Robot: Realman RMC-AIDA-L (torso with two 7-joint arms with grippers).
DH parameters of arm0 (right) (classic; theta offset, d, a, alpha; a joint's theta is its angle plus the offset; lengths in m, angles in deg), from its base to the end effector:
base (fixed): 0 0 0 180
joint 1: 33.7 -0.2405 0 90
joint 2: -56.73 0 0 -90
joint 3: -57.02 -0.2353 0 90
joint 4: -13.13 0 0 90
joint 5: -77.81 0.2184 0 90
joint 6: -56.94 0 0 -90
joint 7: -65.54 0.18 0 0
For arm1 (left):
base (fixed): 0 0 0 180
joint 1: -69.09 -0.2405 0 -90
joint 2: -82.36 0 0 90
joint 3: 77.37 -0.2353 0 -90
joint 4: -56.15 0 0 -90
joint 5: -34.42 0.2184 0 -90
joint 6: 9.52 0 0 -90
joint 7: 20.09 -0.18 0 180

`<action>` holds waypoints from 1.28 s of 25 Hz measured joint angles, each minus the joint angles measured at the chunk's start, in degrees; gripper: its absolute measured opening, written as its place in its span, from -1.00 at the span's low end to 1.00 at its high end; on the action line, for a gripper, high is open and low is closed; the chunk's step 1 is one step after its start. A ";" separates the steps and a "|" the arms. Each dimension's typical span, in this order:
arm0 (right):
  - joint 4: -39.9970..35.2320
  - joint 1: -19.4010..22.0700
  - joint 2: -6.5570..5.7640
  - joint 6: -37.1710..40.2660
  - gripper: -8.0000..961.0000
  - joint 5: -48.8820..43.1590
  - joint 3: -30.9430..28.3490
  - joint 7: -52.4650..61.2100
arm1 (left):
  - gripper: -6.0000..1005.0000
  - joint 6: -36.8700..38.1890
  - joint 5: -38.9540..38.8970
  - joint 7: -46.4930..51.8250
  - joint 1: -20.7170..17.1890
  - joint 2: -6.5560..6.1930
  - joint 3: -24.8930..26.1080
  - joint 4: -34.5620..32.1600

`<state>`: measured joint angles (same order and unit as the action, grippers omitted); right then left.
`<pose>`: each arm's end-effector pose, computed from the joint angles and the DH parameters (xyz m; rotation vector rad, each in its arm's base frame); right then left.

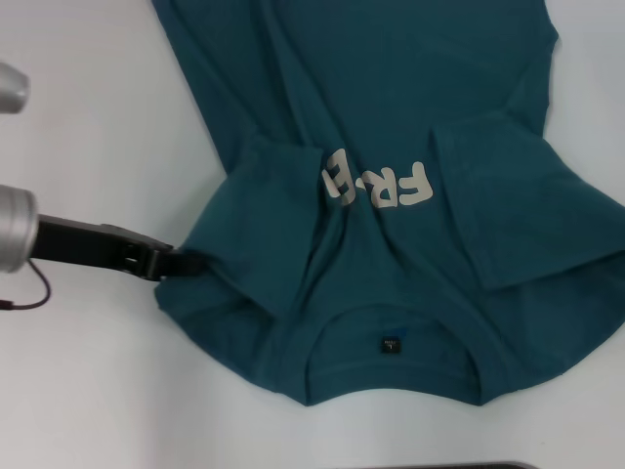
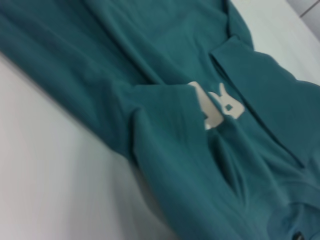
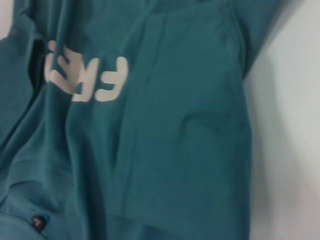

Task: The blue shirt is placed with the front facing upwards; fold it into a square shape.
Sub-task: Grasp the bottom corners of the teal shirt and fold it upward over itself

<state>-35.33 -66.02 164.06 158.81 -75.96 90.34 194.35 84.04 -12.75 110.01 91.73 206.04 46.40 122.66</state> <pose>0.3341 0.3085 0.0832 -2.3571 1.7282 -0.1911 -0.2409 0.3072 -0.0237 -2.6560 -1.4131 -0.1011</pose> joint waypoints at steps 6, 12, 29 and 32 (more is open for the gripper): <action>-0.56 0.70 -0.46 3.02 -0.97 0.01 -1.05 -1.76 | -0.93 3.27 0.48 -0.25 -0.49 -0.59 3.61 -0.07; -0.57 1.80 -0.97 3.92 -0.97 -0.32 -1.59 -2.67 | -0.93 3.94 1.28 0.20 -1.61 -1.39 5.05 -0.07; -0.50 5.17 -1.51 9.39 -0.98 -0.04 -5.13 -6.24 | -0.93 11.12 1.38 0.12 -3.73 -1.41 9.39 1.39; -0.54 5.38 -1.52 10.60 -0.98 -0.05 -5.21 -6.99 | -0.93 12.62 1.33 0.18 -4.24 -1.24 9.46 2.16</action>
<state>-35.87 -60.64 162.55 169.41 -76.01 85.13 187.36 96.66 -11.42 110.19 87.49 204.79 55.86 124.82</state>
